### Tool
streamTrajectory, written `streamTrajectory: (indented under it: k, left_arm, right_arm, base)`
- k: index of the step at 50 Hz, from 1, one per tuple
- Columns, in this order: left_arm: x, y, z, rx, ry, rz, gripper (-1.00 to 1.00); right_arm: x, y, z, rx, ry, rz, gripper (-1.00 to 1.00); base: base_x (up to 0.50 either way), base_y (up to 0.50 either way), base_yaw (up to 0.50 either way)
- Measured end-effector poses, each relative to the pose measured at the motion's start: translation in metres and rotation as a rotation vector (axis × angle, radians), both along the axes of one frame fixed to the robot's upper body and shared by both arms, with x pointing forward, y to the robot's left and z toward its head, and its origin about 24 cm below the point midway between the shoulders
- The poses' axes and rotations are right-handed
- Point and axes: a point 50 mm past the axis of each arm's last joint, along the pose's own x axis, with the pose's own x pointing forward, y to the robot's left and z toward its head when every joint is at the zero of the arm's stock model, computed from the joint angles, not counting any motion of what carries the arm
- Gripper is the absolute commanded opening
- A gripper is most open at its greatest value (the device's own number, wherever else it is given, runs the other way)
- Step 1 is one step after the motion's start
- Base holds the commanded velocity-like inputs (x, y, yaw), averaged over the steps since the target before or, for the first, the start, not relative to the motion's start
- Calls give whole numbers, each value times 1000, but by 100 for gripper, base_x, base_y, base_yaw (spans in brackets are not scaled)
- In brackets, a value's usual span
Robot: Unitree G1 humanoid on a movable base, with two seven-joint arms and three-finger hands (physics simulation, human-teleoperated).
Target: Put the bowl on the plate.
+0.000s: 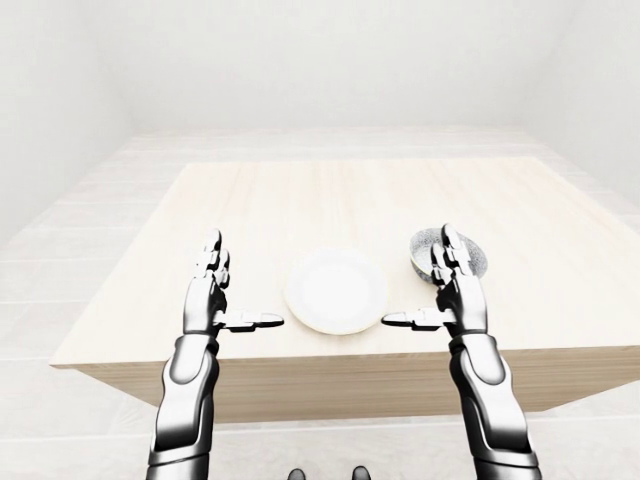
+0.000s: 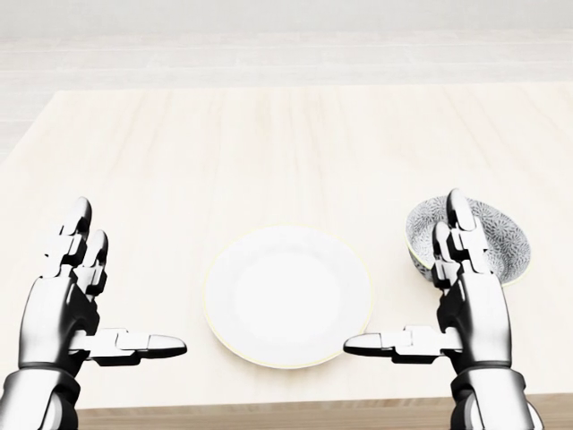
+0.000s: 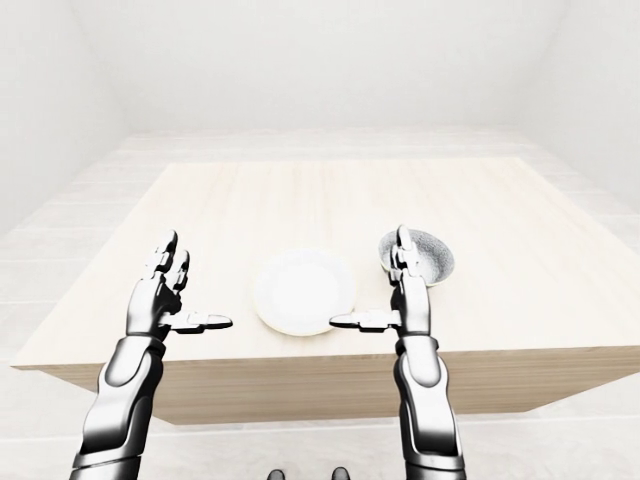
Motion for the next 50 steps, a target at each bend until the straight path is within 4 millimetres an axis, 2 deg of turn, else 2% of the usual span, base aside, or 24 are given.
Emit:
streamTrajectory:
  k: [11,25,37,50]
  left_arm:
    - [0,4,1,78,5,28,100]
    - [-3,13,3,217,12,64,100]
    - [-6,13,0,292,36,69,100]
    - [-8,12,2,314,31,64,100]
  right_arm:
    - [-1,-2,5,-10,-21,-7,100]
    - [-2,-10,21,-67,-84,-42,100]
    - [7,-17,33,-145,-122,-77,100]
    - [24,-15,47,-345,-152,-116,100]
  base:
    - [0,0,0]
    - [0,0,0]
    - [0,0,0]
    - [0,0,0]
